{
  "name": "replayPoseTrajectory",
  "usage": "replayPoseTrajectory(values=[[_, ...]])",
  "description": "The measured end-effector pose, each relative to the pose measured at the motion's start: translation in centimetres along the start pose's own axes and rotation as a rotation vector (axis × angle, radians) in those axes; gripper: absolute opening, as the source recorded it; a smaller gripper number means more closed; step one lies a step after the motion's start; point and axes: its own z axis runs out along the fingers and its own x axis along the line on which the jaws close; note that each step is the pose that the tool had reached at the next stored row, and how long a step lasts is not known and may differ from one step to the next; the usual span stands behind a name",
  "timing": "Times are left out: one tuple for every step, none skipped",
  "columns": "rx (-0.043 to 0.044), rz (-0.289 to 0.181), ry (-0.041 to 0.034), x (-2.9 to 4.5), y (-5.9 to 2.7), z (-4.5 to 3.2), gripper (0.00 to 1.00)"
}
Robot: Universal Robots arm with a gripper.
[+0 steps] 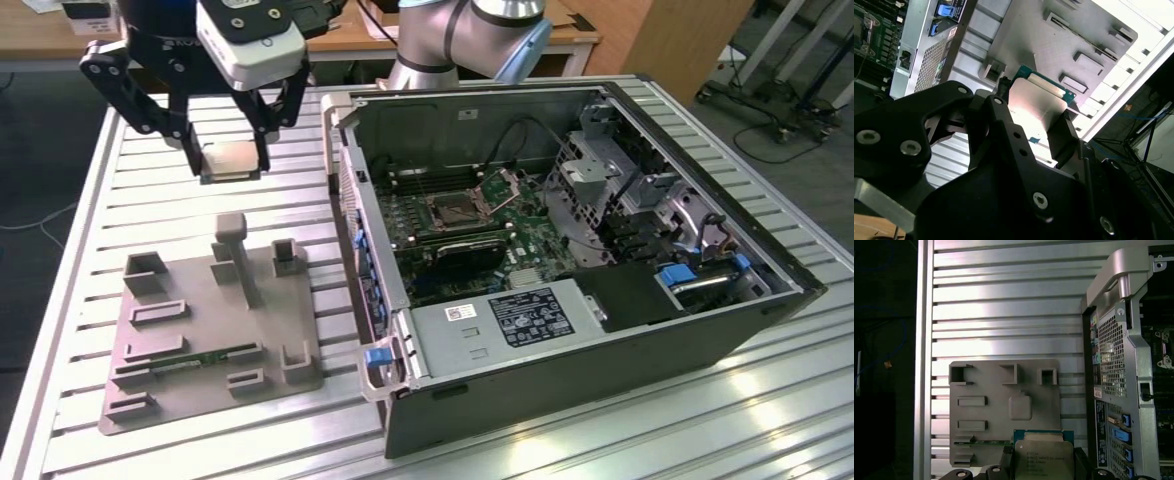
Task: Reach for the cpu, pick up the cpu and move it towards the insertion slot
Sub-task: 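Pick up the cpu and move it towards the insertion slot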
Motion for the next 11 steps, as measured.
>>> replayPoseTrajectory(values=[[0.0,0.0,0.0,-0.03,0.0,0.0,0.55],[-0.0001,0.0,-0.0001,-0.05,0.0,0.01,0.55],[0.0,0.0,-0.0001,-0.08,0.0,0.0,0.55],[0.0,0.0,0.0,-0.1,0.0,0.0,0.55],[-0.0001,0.0,0.0,-0.13,0.0,0.0,0.55],[-0.0001,0.0,-0.0001,-0.15,0.0,0.01,0.55],[0.0,0.0,-0.0001,-0.18,0.01,0.0,0.55],[-0.0001,0.0,-0.0001,-0.2,0.01,0.0,0.55],[0.0,0.0,0.0,-0.23,0.01,0.0,0.55],[0.0,0.0,0.0,-0.25,0.01,0.0,0.55],[0.0,0.0,0.0,-0.28,0.01,0.0,0.55]])
